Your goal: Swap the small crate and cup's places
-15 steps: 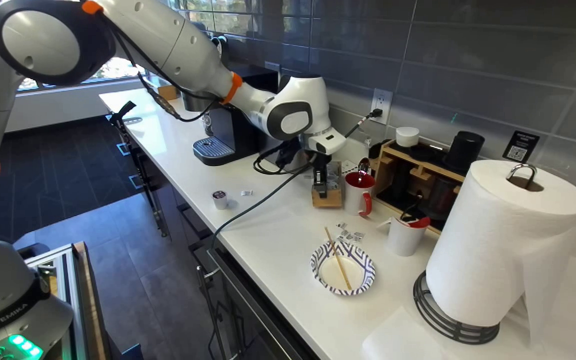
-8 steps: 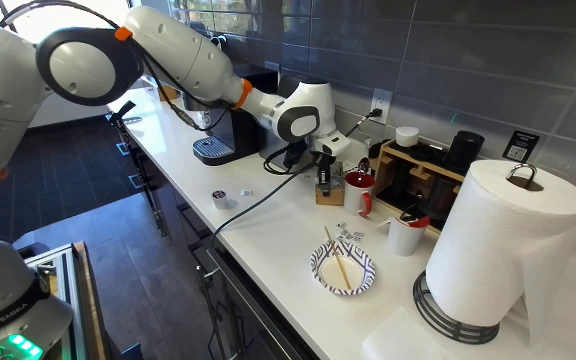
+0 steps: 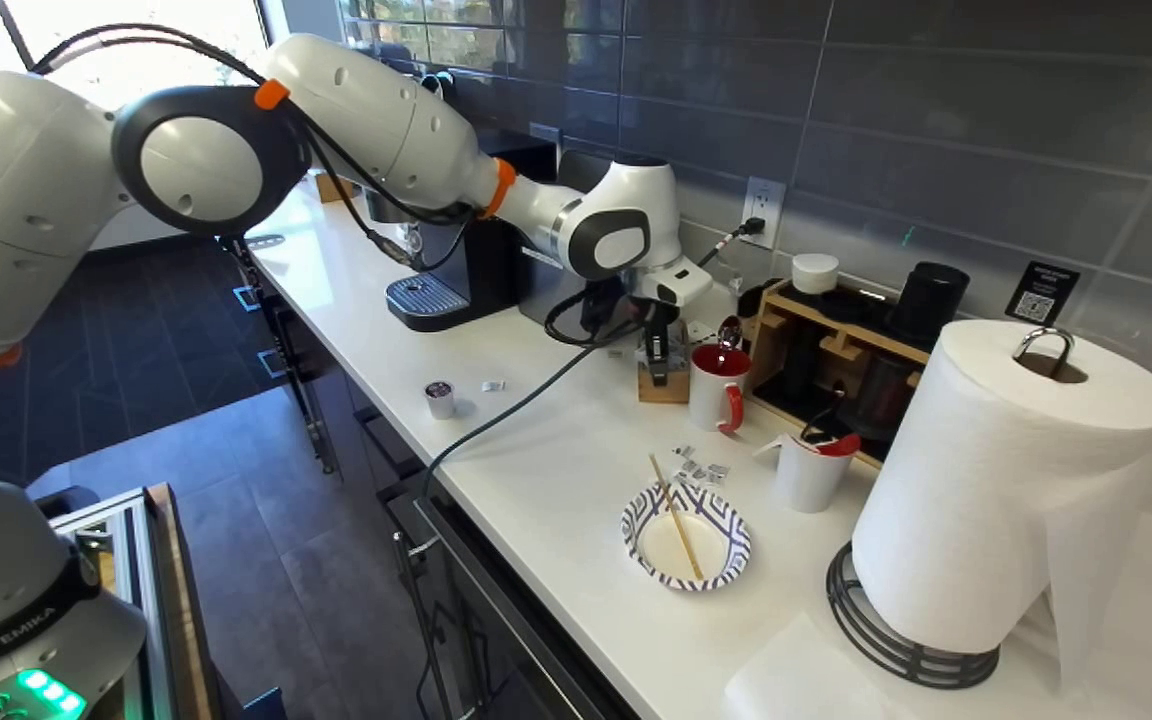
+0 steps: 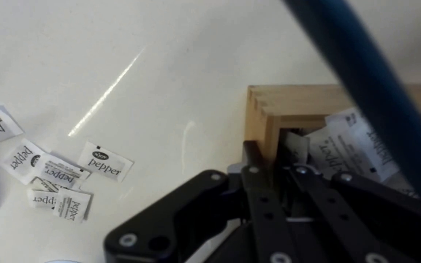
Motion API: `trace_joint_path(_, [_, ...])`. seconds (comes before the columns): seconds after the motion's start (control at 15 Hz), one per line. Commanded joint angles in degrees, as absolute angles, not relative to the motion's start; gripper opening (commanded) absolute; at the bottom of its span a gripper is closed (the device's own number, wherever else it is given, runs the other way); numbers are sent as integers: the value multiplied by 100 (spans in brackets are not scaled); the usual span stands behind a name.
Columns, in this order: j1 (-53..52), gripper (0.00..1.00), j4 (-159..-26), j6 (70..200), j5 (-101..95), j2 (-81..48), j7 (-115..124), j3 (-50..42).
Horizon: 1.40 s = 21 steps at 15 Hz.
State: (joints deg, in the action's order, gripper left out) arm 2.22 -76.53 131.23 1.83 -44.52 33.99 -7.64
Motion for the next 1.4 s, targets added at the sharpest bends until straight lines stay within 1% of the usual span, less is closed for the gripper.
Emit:
trace_joint_path(0.0, [257,11,-7175,12852,310,-4699,3131,-733])
trace_joint_path(0.07, [261,36,-7148,12812,318,-4700,3084,-726])
trace_joint_path(0.13, [265,36,-7143,12790,337,-4693,3052,-719])
trace_joint_path(0.2, [295,42,-7121,12715,392,-4676,2989,-681])
trace_joint_path(0.4, [342,66,-7208,12458,569,-4526,2991,-664])
trace_joint_path(0.53, [356,79,-7244,12141,654,-4442,3038,-683])
trace_joint_path(0.6, [368,88,-7312,11981,693,-4372,3025,-677])
trace_joint_path(0.73, [375,100,-7398,11837,771,-4269,3156,-715])
trace_joint_path(1.0, [441,100,-7675,11859,942,-3995,3293,-749])
trace_joint_path(1.33, [543,100,-7825,11258,924,-3795,3335,-802])
